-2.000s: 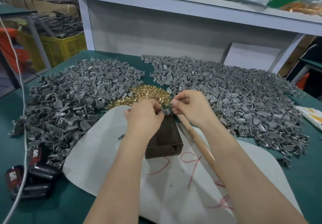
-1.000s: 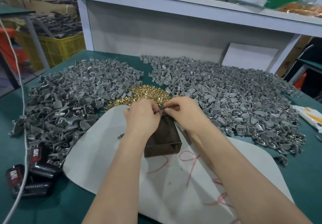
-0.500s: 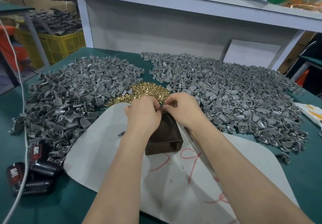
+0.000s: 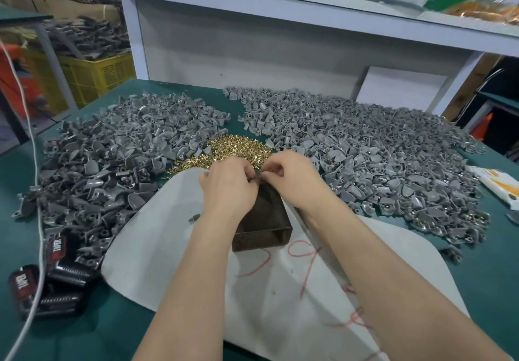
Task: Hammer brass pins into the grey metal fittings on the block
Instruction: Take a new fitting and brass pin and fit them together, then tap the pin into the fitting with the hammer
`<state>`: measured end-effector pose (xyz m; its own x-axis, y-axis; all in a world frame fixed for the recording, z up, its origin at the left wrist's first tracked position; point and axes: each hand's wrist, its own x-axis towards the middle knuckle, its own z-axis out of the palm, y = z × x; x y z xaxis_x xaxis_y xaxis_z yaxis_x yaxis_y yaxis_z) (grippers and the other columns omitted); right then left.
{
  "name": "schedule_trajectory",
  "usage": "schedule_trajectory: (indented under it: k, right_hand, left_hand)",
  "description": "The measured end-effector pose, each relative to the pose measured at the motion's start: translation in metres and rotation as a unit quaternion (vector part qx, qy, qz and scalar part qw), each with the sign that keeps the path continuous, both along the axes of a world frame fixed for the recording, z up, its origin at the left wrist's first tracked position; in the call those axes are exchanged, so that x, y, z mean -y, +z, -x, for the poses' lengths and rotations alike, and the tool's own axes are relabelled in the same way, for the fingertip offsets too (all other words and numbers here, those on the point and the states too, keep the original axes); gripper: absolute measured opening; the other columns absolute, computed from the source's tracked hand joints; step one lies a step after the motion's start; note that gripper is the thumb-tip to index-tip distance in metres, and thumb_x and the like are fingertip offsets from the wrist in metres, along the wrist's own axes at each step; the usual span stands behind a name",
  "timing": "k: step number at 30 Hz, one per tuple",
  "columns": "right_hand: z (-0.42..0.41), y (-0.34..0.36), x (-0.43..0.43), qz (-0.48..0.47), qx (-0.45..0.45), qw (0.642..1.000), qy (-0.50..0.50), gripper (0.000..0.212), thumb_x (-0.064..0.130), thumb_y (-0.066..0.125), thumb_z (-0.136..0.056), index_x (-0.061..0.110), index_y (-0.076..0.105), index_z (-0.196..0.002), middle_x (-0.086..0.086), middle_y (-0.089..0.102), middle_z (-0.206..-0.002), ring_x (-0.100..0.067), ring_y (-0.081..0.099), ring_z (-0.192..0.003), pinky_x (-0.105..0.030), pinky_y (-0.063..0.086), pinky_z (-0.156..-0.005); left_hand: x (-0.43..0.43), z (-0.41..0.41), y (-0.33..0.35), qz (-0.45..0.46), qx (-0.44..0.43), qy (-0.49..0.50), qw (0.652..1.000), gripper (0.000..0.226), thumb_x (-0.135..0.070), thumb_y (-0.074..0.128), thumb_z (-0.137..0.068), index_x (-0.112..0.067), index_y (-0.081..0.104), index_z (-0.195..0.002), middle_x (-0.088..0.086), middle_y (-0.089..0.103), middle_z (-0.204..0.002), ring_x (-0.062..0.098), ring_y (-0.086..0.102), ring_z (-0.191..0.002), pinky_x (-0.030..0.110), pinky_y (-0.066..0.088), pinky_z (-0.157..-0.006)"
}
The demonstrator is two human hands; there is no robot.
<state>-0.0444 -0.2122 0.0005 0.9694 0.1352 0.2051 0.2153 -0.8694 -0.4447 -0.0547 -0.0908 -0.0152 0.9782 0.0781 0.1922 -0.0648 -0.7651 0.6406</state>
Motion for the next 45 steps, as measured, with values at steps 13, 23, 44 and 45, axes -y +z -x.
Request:
schedule_trajectory:
  k: [13,23,44,45]
  right_hand:
    - [0.020,-0.008,0.043,0.037,-0.088,0.986,-0.135,0.021,0.023,0.051,-0.094,0.008,0.054,-0.109,-0.003,0.049,-0.089,-0.022,0.054,-0.072,-0.034,0.045,-0.065]
    - [0.063,0.024,0.029,0.029,0.151,0.988,0.022,0.056,0.022,0.052,-0.095,0.057,0.034,-0.134,0.030,0.051,-0.126,-0.002,0.061,-0.089,-0.025,0.050,-0.084]
    - [0.059,0.009,0.043,0.061,0.057,0.996,-0.035,0.048,0.025,0.051,-0.094,0.050,0.042,-0.134,0.010,0.068,-0.105,-0.005,0.054,-0.069,-0.023,0.045,-0.065]
    - [0.054,0.008,0.046,0.036,0.067,0.996,-0.040,0.046,0.024,0.052,-0.094,0.047,0.044,-0.133,0.013,0.066,-0.104,0.002,0.048,-0.065,-0.019,0.040,-0.062]
  left_hand:
    - [-0.001,-0.001,-0.001,0.015,-0.017,0.007,1.000,0.010,-0.025,0.063,-0.087,-0.029,0.058,-0.080,-0.006,0.066,-0.093,0.021,0.057,-0.100,0.038,0.040,-0.089]
    - [-0.002,-0.003,-0.002,0.016,-0.016,0.008,1.000,0.011,-0.025,0.066,-0.087,-0.026,0.065,-0.076,-0.001,0.070,-0.090,0.025,0.061,-0.099,0.036,0.043,-0.089]
    - [0.000,0.000,0.002,0.012,-0.008,0.011,1.000,0.006,-0.022,0.065,-0.087,-0.022,0.071,-0.087,-0.002,0.069,-0.092,0.024,0.060,-0.097,0.040,0.046,-0.090]
    - [-0.001,0.000,0.001,0.010,-0.009,0.010,1.000,0.006,-0.022,0.065,-0.087,-0.022,0.071,-0.088,-0.002,0.069,-0.092,0.023,0.060,-0.096,0.040,0.046,-0.090]
